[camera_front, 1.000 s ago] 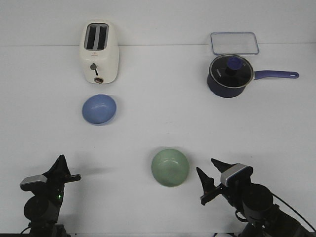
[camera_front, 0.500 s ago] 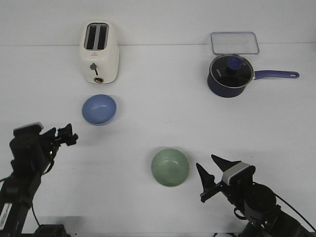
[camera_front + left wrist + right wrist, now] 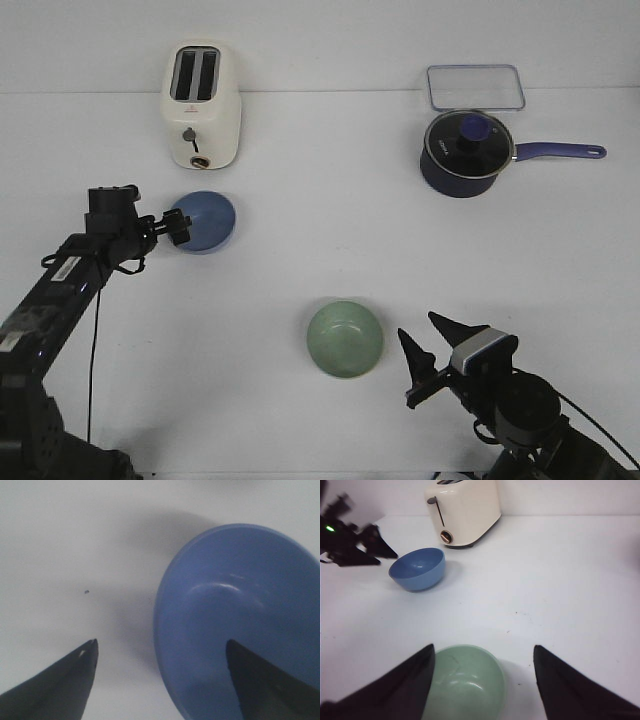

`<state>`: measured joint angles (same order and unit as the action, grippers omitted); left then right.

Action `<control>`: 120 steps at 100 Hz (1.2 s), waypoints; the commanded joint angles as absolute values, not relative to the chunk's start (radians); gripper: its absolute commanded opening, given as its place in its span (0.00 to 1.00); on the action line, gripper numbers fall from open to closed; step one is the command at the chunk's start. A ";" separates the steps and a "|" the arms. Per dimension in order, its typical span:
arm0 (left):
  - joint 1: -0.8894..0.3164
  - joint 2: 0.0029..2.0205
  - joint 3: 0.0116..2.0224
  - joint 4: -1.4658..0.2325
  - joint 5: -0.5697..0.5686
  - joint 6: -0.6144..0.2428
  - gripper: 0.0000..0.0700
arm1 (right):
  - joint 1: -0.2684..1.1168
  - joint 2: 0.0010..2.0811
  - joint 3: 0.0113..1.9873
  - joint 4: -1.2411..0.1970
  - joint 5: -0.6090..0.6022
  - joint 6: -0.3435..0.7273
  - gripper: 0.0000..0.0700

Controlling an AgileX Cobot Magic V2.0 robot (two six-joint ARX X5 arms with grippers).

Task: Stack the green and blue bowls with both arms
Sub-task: 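Reach the left gripper forward to the light blue bowl rim, then grasp the blue bowl and lower it into the green bowl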

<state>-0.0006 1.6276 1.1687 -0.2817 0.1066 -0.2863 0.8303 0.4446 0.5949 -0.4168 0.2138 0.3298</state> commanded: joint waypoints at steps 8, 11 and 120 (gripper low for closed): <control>0.000 1.721 1.193 -0.223 0.109 -0.273 0.65 | 0.839 0.446 0.603 -0.404 0.219 0.336 0.58; 0.000 1.733 1.193 -0.219 0.109 -0.273 0.64 | 0.839 0.446 0.603 -0.404 0.219 0.337 0.58; -0.664 1.373 1.158 -0.326 0.104 -0.300 0.01 | 0.839 0.446 0.603 -0.407 0.244 0.316 0.58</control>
